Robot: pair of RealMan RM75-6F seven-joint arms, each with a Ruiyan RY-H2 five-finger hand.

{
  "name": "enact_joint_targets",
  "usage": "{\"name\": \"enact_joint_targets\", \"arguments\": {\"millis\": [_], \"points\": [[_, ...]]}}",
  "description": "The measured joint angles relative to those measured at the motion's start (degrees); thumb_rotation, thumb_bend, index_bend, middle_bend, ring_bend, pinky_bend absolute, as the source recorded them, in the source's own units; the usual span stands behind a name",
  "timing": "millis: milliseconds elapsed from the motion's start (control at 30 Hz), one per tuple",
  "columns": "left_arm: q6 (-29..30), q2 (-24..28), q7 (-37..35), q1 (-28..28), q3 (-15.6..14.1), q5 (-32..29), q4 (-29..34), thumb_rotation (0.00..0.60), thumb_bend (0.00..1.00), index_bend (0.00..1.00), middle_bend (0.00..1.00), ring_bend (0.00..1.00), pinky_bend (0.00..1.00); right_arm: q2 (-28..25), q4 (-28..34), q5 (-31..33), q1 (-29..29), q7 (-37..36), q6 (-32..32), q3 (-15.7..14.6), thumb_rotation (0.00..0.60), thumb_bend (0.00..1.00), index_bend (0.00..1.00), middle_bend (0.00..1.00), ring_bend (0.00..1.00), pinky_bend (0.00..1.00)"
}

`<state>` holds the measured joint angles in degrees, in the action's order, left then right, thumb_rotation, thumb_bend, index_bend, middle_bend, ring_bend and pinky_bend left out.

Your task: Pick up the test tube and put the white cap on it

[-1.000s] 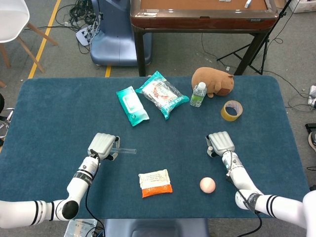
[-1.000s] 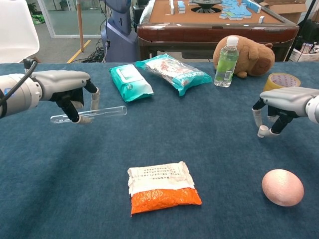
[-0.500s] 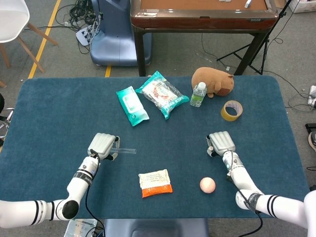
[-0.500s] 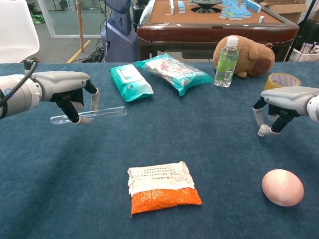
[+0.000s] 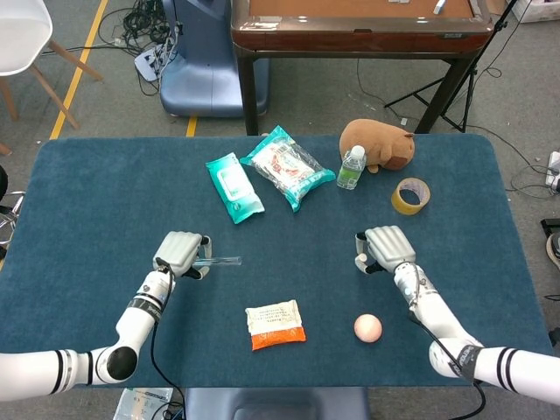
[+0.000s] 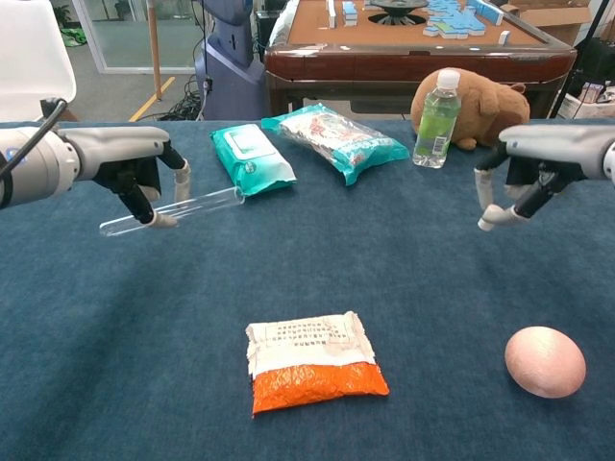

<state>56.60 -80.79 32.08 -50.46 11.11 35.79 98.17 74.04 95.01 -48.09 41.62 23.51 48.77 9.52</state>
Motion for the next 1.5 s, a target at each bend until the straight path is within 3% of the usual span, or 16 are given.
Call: {"name": "enact_joint_targets", "arguments": {"millis": [267,467,1000,1500], "points": [[-3.72,2.44,-2.91,-2.31,3.07,-6.55,2.41,0.6,0.29,0.62,1.0,0.94,1.0,-11.23,14.72,-4.59,0.83,-7.94,-0.11,6.72,0.6,0.41,0.61,0.95,1.0,1.0],[-5.06,3.59,-3.73,-5.52,4.87,-13.58,3.99,0.6,0.29,0.62,1.0,0.94,1.0,-12.79,18.69,-4.79,3.59,-8.47,0.23,8.66,0.6,0.41,0.61,0.95,1.0,1.0],[-6.01,6.0,-9.79,-9.46,7.77,-17.99,11.24,0.6,0.29,0.62,1.0,0.94,1.0,-7.61,19.04,-1.43,8.78,-6.65,3.44,8.18,0.6,0.42,0.61,0.95,1.0,1.0],[-5.56,5.8,-12.58,-11.4,6.09,-17.12,11.11,0.6,0.29,0.62,1.0,0.94,1.0,-4.99,18.02,-3.26,9.73,-9.44,3.73,6.88,0.6,0.42,0.62,0.95,1.0,1.0]]}}
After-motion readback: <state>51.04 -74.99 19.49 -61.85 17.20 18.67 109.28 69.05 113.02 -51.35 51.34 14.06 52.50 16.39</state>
